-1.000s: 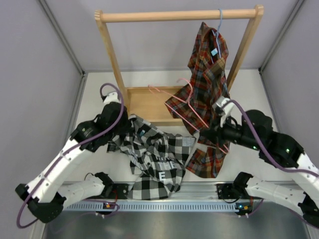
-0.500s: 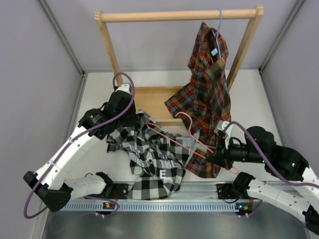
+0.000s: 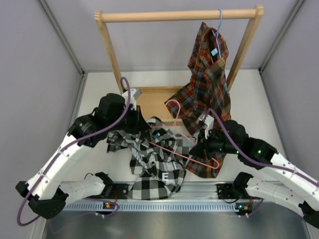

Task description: Place the shirt on the hanger

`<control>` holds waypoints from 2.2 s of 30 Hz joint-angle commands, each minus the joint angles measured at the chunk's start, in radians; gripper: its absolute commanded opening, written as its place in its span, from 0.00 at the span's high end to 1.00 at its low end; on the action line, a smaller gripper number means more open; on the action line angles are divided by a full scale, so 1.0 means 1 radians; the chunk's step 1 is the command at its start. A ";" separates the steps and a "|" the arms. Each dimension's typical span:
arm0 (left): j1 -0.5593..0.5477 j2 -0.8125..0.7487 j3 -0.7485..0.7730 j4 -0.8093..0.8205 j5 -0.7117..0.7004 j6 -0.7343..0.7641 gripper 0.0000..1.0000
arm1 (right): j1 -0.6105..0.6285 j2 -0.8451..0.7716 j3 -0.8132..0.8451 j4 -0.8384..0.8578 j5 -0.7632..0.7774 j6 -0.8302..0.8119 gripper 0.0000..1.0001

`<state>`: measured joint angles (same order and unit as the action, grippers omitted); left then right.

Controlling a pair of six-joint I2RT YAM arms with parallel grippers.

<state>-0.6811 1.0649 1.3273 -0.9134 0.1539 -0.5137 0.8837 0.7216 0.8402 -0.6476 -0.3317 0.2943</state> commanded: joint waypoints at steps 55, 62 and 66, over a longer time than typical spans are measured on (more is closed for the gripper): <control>-0.301 0.014 0.170 -0.021 -0.191 0.075 1.00 | 0.034 0.061 -0.062 0.614 -0.124 -0.112 1.00; -0.301 0.013 0.207 -0.082 -0.489 0.057 1.00 | 0.034 0.030 -0.109 0.651 -0.234 -0.121 1.00; -0.299 0.062 0.248 -0.105 -0.470 0.125 1.00 | 0.034 0.018 -0.127 0.635 -0.289 -0.142 1.00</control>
<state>-0.9783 1.1011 1.5234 -1.0168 -0.2432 -0.4355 0.9092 0.7662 0.7189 -0.1268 -0.5030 0.1905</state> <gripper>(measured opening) 0.029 0.003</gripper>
